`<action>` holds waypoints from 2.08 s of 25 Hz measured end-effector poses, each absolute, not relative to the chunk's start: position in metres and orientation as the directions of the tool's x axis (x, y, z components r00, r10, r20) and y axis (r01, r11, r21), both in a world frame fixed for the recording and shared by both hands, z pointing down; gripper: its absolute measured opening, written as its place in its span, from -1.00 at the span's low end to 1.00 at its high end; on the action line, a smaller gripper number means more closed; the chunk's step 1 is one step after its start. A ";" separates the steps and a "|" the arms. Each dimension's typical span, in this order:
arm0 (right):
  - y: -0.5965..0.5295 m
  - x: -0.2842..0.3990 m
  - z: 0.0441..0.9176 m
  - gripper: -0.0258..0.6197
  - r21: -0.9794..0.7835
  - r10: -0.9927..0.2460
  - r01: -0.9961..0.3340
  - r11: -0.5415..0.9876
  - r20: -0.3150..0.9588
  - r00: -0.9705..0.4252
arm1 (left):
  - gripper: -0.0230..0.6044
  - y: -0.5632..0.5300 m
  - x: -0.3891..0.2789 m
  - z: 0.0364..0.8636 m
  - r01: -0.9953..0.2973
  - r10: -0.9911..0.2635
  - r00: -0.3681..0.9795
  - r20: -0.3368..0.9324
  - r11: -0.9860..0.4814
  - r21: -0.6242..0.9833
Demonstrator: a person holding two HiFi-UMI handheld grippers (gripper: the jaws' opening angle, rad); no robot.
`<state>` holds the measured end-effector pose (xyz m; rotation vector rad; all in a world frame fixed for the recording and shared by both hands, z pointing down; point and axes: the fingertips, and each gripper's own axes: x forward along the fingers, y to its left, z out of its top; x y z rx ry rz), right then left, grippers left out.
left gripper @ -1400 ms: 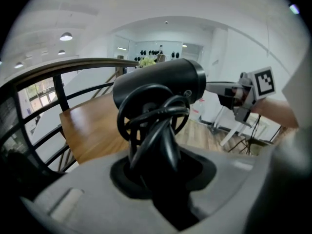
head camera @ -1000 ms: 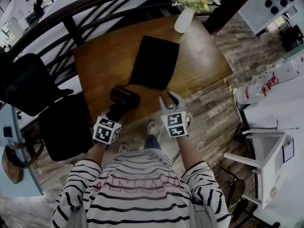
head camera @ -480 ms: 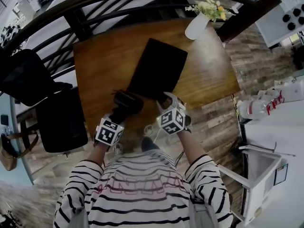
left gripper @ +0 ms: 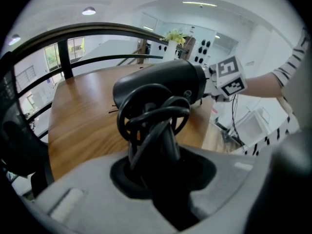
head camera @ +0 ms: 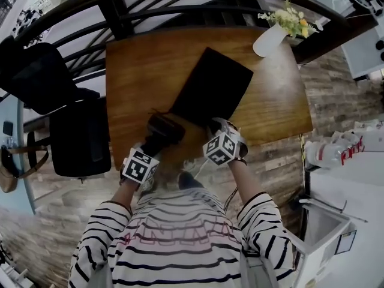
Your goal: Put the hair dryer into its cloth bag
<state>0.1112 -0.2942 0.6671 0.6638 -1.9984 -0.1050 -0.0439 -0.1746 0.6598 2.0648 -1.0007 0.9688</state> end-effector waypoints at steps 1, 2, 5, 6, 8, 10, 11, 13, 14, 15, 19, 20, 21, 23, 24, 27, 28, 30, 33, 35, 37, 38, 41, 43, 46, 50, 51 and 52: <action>-0.295 0.111 0.665 -0.86 0.335 -0.496 -0.422 0.843 0.786 -0.368 | -0.54 -0.174 -0.045 0.660 -0.836 -0.364 0.437 0.822 -0.502 0.222; -0.297 0.110 0.663 -0.87 0.324 -0.500 -0.440 0.838 0.779 -0.378 | -0.54 -0.174 -0.046 0.659 -0.838 -0.366 0.437 0.822 -0.499 0.223; -0.301 0.106 0.650 -0.88 0.253 -0.514 -0.529 0.810 0.741 -0.432 | -0.54 -0.174 -0.048 0.661 -0.842 -0.368 0.438 0.820 -0.486 0.232; -0.302 0.106 0.645 -0.88 0.209 -0.518 -0.570 0.794 0.723 -0.456 | -0.54 -0.174 -0.047 0.661 -0.842 -0.366 0.441 0.819 -0.484 0.237; -0.304 0.105 0.634 -0.88 0.110 -0.527 -0.644 0.757 0.686 -0.502 | -0.54 -0.175 -0.042 0.661 -0.837 -0.357 0.451 0.818 -0.488 0.248; -0.304 0.105 0.624 -0.88 0.038 -0.535 -0.685 0.728 0.656 -0.533 | -0.54 -0.177 -0.034 0.661 -0.825 -0.337 0.465 0.819 -0.500 0.262; -0.303 0.105 0.620 -0.88 0.017 -0.542 -0.696 0.718 0.641 -0.544 | -0.54 -0.178 -0.030 0.661 -0.818 -0.325 0.473 0.819 -0.508 0.271; -0.303 0.104 0.611 -0.88 -0.015 -0.555 -0.710 0.704 0.613 -0.563 | -0.54 -0.180 -0.019 0.662 -0.801 -0.298 0.488 0.820 -0.526 0.286; -0.301 0.103 0.608 -0.88 -0.030 -0.558 -0.715 0.699 0.602 -0.571 | -0.54 -0.181 -0.014 0.662 -0.791 -0.282 0.494 0.822 -0.539 0.291; -0.299 0.102 0.607 -0.88 -0.042 -0.559 -0.718 0.695 0.595 -0.577 | -0.54 -0.182 -0.009 0.663 -0.779 -0.263 0.500 0.825 -0.553 0.296; -0.295 0.101 0.604 -0.88 -0.050 -0.574 -0.724 0.688 0.572 -0.586 | -0.54 -0.185 0.009 0.665 -0.720 -0.175 0.518 0.837 -0.618 0.316; -0.295 0.102 0.603 -0.88 -0.053 -0.579 -0.727 0.685 0.566 -0.587 | -0.54 -0.188 0.012 0.666 -0.709 -0.158 0.517 0.841 -0.630 0.317; -0.294 0.103 0.601 -0.88 -0.055 -0.584 -0.730 0.681 0.561 -0.588 | -0.54 -0.190 0.015 0.667 -0.700 -0.141 0.515 0.846 -0.639 0.319; -0.293 0.105 0.597 -0.88 -0.055 -0.593 -0.733 0.678 0.548 -0.590 | -0.54 -0.194 0.018 0.668 -0.684 -0.103 0.508 0.855 -0.651 0.328; -0.292 0.106 0.594 -0.88 -0.053 -0.600 -0.734 0.677 0.540 -0.591 | -0.54 -0.196 0.019 0.668 -0.677 -0.086 0.503 0.860 -0.658 0.330; -0.292 0.110 0.585 -0.88 -0.058 -0.617 -0.744 0.666 0.518 -0.593 | -0.54 -0.205 0.021 0.669 -0.660 -0.052 0.478 0.877 -0.681 0.319; -0.292 0.111 0.583 -0.88 -0.065 -0.620 -0.747 0.662 0.513 -0.594 | -0.54 -0.208 0.022 0.670 -0.657 -0.045 0.468 0.882 -0.685 0.314; -0.291 0.115 0.581 -0.88 -0.074 -0.624 -0.751 0.656 0.508 -0.595 | -0.54 -0.213 0.023 0.671 -0.655 -0.038 0.450 0.892 -0.693 0.301; -0.290 0.115 0.572 -0.88 -0.081 -0.634 -0.750 0.656 0.480 -0.607 | -0.54 -0.220 0.023 0.672 -0.659 -0.040 0.428 0.903 -0.697 0.282; -0.289 0.116 0.569 -0.88 -0.087 -0.637 -0.749 0.656 0.469 -0.612 | -0.53 -0.226 0.024 0.672 -0.668 -0.045 0.425 0.904 -0.689 0.280; -0.287 0.118 0.570 -0.88 -0.100 -0.636 -0.750 0.653 0.464 -0.616 | -0.54 -0.231 0.026 0.671 -0.679 -0.052 0.430 0.901 -0.676 0.285; -0.286 0.120 0.571 -0.88 -0.108 -0.636 -0.751 0.651 0.462 -0.618 | -0.54 -0.234 0.026 0.670 -0.686 -0.057 0.433 0.900 -0.669 0.287; -0.285 0.121 0.566 -0.88 -0.125 -0.640 -0.754 0.645 0.450 -0.622 | -0.53 -0.242 0.030 0.669 -0.702 -0.071 0.435 0.898 -0.651 0.289; -0.286 0.121 0.563 -0.88 -0.128 -0.640 -0.752 0.647 0.445 -0.626 | -0.53 -0.247 0.035 0.669 -0.709 -0.075 0.435 0.897 -0.643 0.289; -0.287 0.118 0.558 -0.88 -0.124 -0.641 -0.743 0.658 0.427 -0.638 | -0.53 -0.250 0.046 0.672 -0.712 -0.075 0.435 0.897 -0.639 0.292; -0.286 0.114 0.555 -0.88 -0.122 -0.629 -0.729 0.674 0.422 -0.653 | -0.53 -0.257 0.061 0.674 -0.718 -0.092 0.440 0.893 -0.633 0.288; -0.285 0.114 0.555 -0.88 -0.125 -0.625 -0.726 0.676 0.423 -0.656 | -0.53 -0.261 0.065 0.674 -0.722 -0.100 0.444 0.890 -0.628 0.289; -0.284 0.115 0.557 -0.88 -0.130 -0.622 -0.723 0.679 0.423 -0.659 | -0.53 -0.264 0.069 0.673 -0.726 -0.109 0.448 0.888 -0.623 0.290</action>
